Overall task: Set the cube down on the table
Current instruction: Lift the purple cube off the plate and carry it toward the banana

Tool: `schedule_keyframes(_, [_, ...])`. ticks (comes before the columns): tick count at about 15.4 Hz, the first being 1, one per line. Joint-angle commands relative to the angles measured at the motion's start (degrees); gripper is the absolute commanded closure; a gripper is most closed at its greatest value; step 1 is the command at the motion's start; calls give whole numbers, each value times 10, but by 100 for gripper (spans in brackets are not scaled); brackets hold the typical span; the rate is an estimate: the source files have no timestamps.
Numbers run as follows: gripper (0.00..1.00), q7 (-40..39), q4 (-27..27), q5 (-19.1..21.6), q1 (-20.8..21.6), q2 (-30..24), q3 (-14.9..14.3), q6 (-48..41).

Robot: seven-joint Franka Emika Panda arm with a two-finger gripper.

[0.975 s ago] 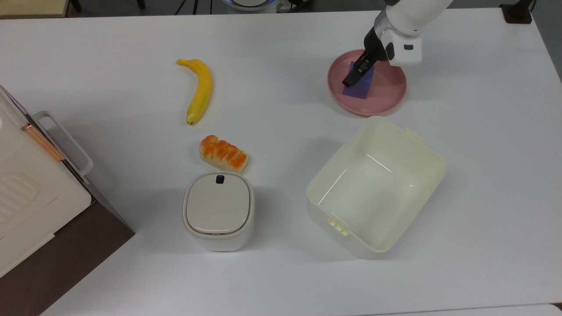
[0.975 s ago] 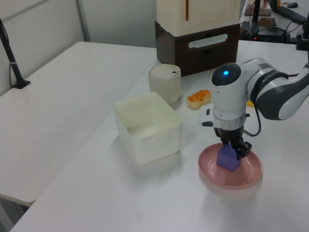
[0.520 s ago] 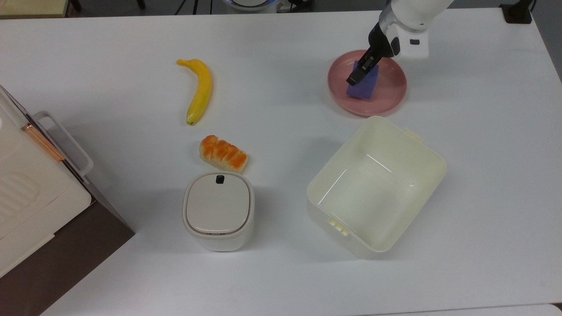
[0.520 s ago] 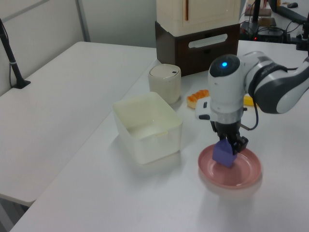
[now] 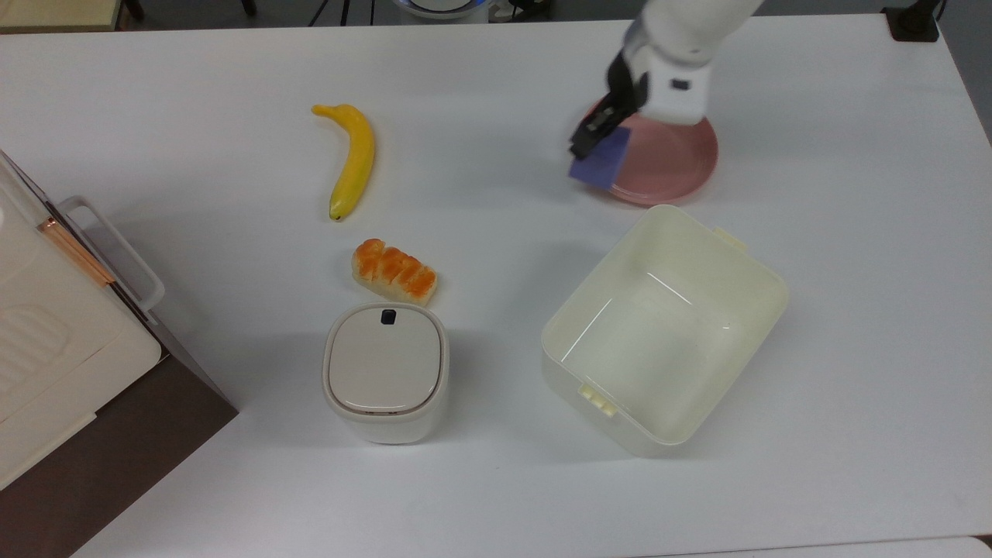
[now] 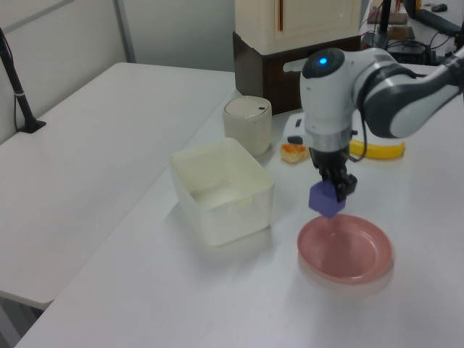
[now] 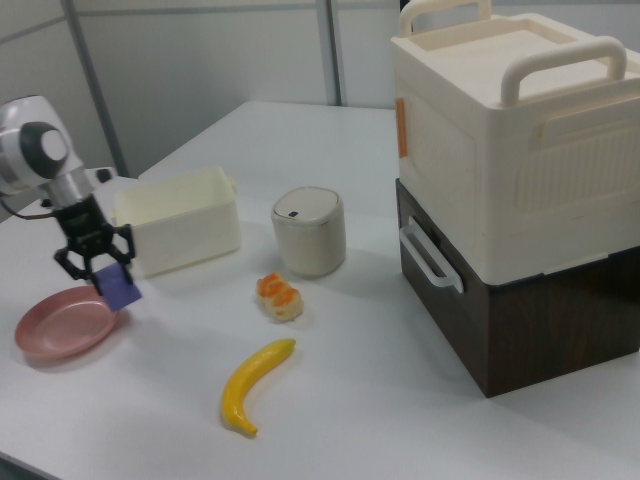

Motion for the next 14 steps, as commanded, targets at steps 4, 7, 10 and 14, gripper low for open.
schedule_keyframes(4, [34, -11, 13, 2, -117, -3, -2, 9])
schedule_keyframes(7, [15, -11, 17, 2, -169, -2, -1, 11])
schedule_keyframes(10, [0, -3, 30, 2, -198, -3, -2, 8])
schedule_keyframes(14, [0, -1, 59, 2, -227, -7, -3, -6])
